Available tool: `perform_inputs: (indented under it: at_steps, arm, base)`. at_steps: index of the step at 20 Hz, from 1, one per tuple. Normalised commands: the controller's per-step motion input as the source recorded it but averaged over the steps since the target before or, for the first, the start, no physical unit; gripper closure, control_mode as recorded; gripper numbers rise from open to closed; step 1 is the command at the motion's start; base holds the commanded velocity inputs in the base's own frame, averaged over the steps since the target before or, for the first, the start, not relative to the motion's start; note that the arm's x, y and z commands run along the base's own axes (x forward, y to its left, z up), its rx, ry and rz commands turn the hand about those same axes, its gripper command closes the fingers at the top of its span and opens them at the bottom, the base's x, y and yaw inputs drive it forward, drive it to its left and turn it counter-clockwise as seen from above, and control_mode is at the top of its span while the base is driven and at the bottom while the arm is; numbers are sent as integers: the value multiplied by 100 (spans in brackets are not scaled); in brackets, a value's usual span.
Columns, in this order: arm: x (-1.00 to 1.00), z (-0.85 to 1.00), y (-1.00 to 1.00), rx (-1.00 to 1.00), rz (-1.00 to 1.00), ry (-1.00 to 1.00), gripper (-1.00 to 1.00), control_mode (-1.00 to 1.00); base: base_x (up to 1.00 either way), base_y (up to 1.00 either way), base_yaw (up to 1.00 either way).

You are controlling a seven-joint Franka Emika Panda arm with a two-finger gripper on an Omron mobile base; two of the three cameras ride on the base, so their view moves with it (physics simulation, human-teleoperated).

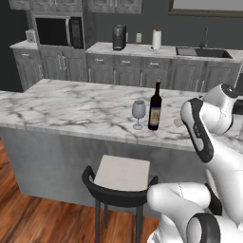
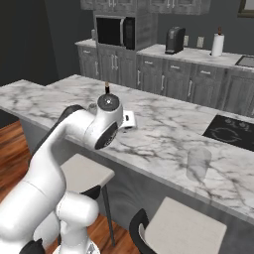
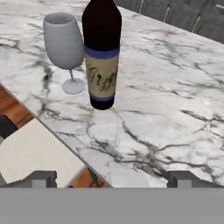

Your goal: There is a wine glass and glass cup on the dining counter. Place the wine bottle next to the wine glass and the juice bottle next to the glass cup.

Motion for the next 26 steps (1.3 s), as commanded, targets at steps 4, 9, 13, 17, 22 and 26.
perform_inputs:
  at_steps: [4,9,13,17,22,26]
  arm:
    - [-48,0,0,0,-31,27,-100,-100]
    - [-45,0,0,0,-33,26,-100,-100]
    - [-48,-7,6,0,-28,4,-100,-100]
    - [-43,-22,2,-5,-21,-9,-100,-100]
    - [-34,-26,2,-3,-17,-18,-100,-100]
    - [-13,-19,1,0,-14,-11,-100,-100]
  base:
    - [0,0,0]
    - [0,0,0]
    - [0,0,0]
    - [0,0,0]
    - [0,0,0]
    - [0,0,0]
